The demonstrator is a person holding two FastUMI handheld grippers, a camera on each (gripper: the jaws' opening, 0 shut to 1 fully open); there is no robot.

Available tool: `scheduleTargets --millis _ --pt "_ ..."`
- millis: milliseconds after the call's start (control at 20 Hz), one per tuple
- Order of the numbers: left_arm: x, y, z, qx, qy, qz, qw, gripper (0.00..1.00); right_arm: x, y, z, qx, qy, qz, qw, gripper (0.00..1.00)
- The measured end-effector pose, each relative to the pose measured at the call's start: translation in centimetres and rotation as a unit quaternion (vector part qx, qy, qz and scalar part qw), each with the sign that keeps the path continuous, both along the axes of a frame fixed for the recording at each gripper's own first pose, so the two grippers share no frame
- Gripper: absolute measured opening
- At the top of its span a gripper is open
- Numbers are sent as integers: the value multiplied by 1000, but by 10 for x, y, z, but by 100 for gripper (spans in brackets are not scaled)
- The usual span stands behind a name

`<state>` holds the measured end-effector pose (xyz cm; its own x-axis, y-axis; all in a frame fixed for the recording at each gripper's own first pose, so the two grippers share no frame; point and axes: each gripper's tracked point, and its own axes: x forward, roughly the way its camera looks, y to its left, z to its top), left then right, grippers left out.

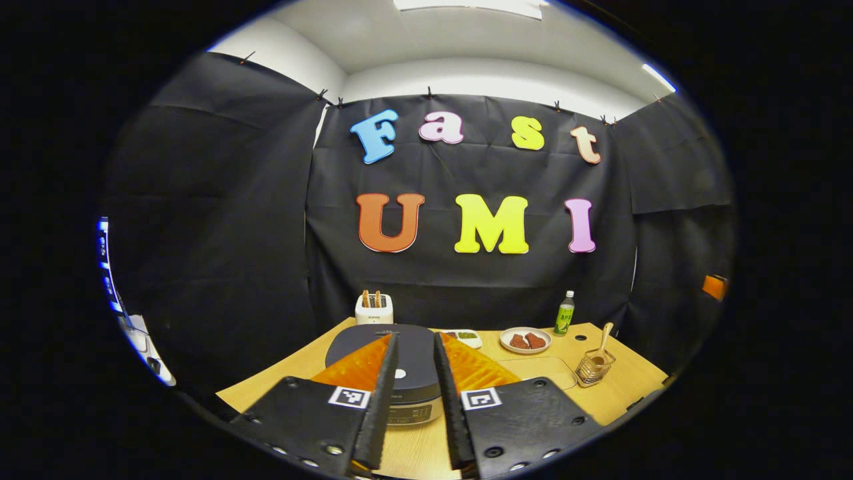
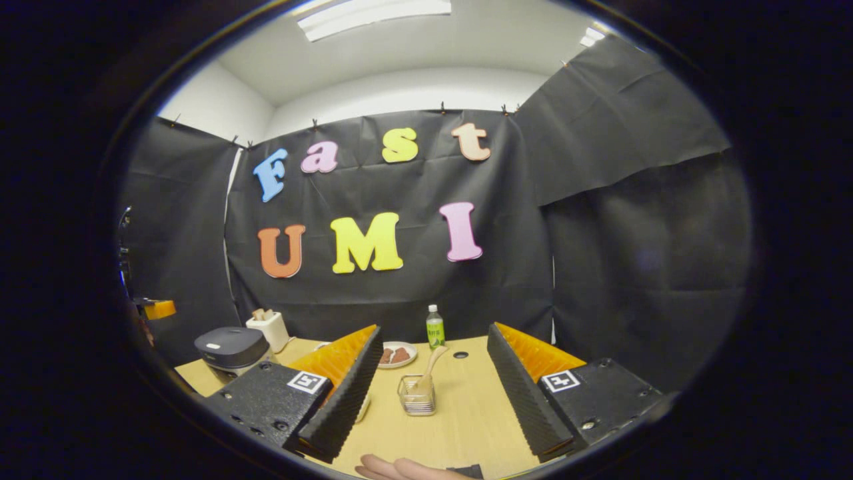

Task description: Close the left gripper, press the button to open the rice cooker; take a wooden spoon from the chopstick holder with the right hand, scoop a spoonful of rice and pour it into the rice cooker, then put the wooden spoon back into the chopstick holder.

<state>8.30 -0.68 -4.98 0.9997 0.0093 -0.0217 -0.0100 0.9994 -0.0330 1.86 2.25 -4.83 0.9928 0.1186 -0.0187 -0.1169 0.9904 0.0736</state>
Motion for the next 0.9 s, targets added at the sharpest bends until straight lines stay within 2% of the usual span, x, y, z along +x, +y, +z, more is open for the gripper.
scheduleTargets --millis 50,100,150,200,250,350,400,450,650,700,750,900 --pt "5 -2 -6 0 13 -4 1000 4 1 -1 0 -3 -5 4 1000 100" --pt "10 -5 -16 -3 34 -7 999 0 3 -1 1 -7 -12 9 1000 100" --pt "15 -7 -27 2 57 -8 998 0 4 -4 0 -11 -17 9 1000 100" --pt "25 -5 -35 13 69 3 998 9 5 -9 -1 -15 -24 4 1000 100" --pt "33 -2 -45 26 85 10 996 0 5 -13 -2 -19 -29 0 999 100" --pt "47 0 -63 27 112 16 993 0 6 -16 -11 -30 -26 -5 999 100" --pt "55 -1 -72 18 129 14 991 0 7 -16 -17 -36 -23 -5 999 94" --pt "62 3 -82 8 143 20 990 0 8 -17 -21 -41 -18 -4 999 100" --pt "90 30 -114 -15 183 44 982 0 15 -26 -34 -46 -2 -14 999 100" --pt "94 33 -120 -20 189 46 981 0 17 -29 -37 -44 3 -17 999 94" --pt "97 37 -130 -21 200 50 978 0 19 -30 -41 -43 9 -19 999 100" --pt "100 37 -135 -19 197 46 979 0 24 -35 -49 -45 20 -26 998 100"
